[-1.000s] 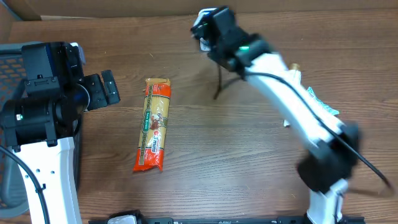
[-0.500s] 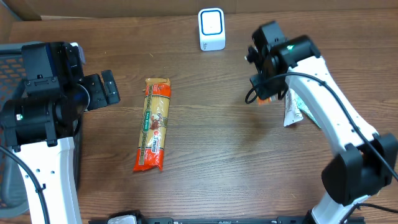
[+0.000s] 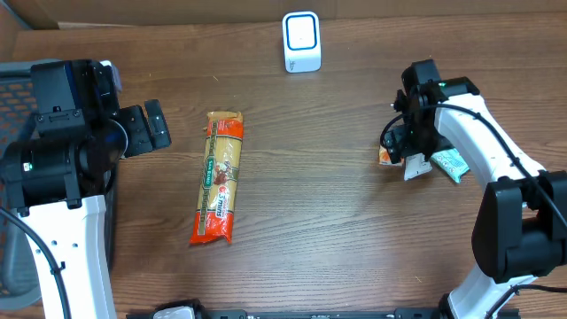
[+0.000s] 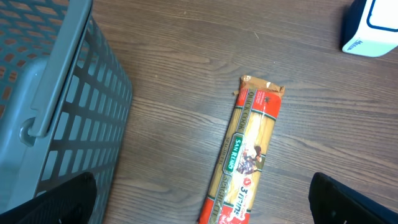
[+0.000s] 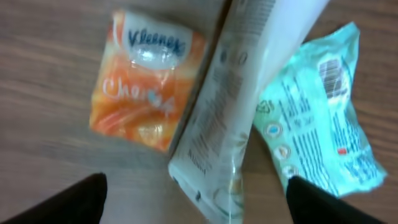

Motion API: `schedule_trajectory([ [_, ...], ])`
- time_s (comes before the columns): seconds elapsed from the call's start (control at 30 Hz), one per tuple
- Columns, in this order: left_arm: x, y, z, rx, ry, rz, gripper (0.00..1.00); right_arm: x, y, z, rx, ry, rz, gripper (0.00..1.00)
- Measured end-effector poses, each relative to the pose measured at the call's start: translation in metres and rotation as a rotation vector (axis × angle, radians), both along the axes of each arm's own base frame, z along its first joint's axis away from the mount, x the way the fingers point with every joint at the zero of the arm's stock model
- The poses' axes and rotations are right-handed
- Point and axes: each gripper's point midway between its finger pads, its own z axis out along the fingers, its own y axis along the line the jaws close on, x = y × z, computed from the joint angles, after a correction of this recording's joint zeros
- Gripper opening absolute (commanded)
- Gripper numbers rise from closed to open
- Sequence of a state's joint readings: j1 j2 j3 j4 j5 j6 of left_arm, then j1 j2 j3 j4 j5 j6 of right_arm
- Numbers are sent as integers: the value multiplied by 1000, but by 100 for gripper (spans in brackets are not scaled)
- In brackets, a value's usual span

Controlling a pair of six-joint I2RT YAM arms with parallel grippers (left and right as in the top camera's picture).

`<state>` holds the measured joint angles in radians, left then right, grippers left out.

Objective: Scan the item barcode
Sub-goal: 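Move the Kleenex pack right and release it near the tube, then move the right gripper left over the spaghetti pack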

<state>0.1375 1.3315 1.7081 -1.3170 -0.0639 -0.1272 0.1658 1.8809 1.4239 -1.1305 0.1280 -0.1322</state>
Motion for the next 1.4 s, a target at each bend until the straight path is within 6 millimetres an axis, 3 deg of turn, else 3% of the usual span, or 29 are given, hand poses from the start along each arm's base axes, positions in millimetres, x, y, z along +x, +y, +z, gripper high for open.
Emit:
schedule_trajectory([
  [0.1,0,0,0,0,0,0,100,-1,8,13,35,16,-6,100],
  [0.2,0,0,0,0,0,0,100,25,37,47,155,-75,-12,100],
  [0.33,0,0,0,0,0,-1,100,66,104,105,434,-259,51,100],
  [0.43,0,0,0,0,0,0,100,74,157,132,651,-317,131,100],
  [0.53,0,0,0,0,0,0,100,69,204,145,798,-338,219,100],
  [0.57,0,0,0,0,0,0,100,62,223,144,835,-328,239,97],
  [0.63,0,0,0,0,0,0,100,54,240,138,859,-297,233,94],
  [0.77,0,0,0,0,0,0,100,38,283,107,888,-206,197,89],
  [0.83,0,0,0,0,0,0,100,32,304,86,894,-153,169,85],
  [0.87,0,0,0,0,0,-1,100,24,322,61,891,-97,139,84],
  [0.93,0,0,0,0,0,-1,100,15,337,40,882,-49,117,82],
  [1.07,0,0,0,0,0,0,100,-7,359,5,849,41,72,81],
  [1.27,0,0,0,0,0,0,100,-21,376,-16,831,82,37,74],
  [1.4,0,0,0,0,0,-1,100,-30,389,-43,817,115,20,67],
])
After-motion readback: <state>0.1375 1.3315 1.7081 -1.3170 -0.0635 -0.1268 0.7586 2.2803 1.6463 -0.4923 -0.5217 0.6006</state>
